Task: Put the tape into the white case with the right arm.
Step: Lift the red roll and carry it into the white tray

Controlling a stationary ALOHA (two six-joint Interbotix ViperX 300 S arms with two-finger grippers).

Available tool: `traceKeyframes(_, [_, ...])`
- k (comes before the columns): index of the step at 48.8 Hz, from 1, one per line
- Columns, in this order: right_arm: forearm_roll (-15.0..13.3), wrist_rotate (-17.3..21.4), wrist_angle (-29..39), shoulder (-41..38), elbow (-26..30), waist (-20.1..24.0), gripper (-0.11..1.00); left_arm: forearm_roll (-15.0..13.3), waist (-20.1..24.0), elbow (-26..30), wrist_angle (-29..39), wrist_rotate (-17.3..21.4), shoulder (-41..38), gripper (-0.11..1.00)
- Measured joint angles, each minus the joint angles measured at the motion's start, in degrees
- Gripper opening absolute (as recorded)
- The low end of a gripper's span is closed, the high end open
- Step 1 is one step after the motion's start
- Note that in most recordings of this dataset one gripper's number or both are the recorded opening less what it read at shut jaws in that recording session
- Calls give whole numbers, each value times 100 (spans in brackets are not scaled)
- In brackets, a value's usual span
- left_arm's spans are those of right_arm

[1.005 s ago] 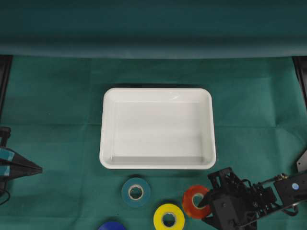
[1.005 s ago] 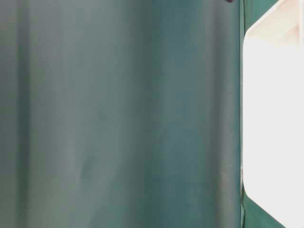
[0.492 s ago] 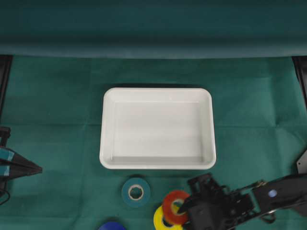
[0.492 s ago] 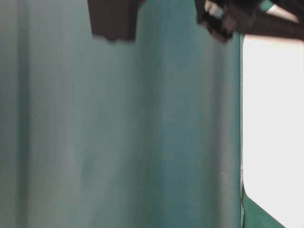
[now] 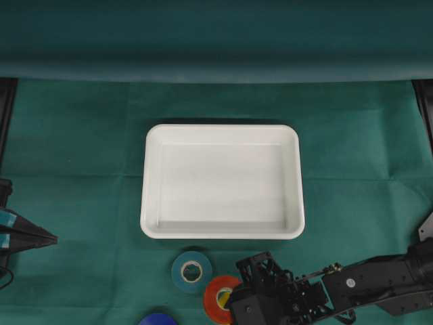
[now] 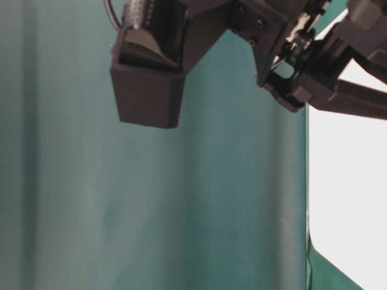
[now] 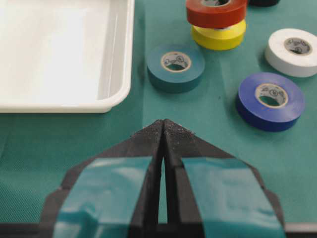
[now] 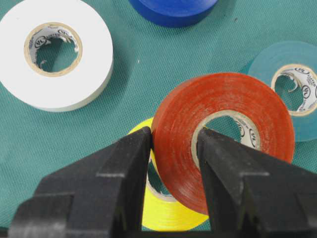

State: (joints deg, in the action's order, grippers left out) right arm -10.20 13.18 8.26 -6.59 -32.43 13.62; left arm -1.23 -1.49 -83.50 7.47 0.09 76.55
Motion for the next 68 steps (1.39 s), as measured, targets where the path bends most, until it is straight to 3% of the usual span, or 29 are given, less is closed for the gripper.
traceKeyframes(19, [-18, 9, 325, 44, 0, -861, 2, 0, 0, -26, 9, 0, 0, 0])
traceKeyframes(33, [-571, -18, 343, 132, 0, -1485, 2, 0, -9, -35, 0, 0, 0, 0])
traceKeyframes(44, [-642, -18, 343, 264, 0, -1529, 2, 0, 0, -35, 0, 0, 0, 0])
traceKeyframes(68, [-756, -18, 193, 211, 0, -2057, 2, 0, 0, -35, 0, 0, 0, 0])
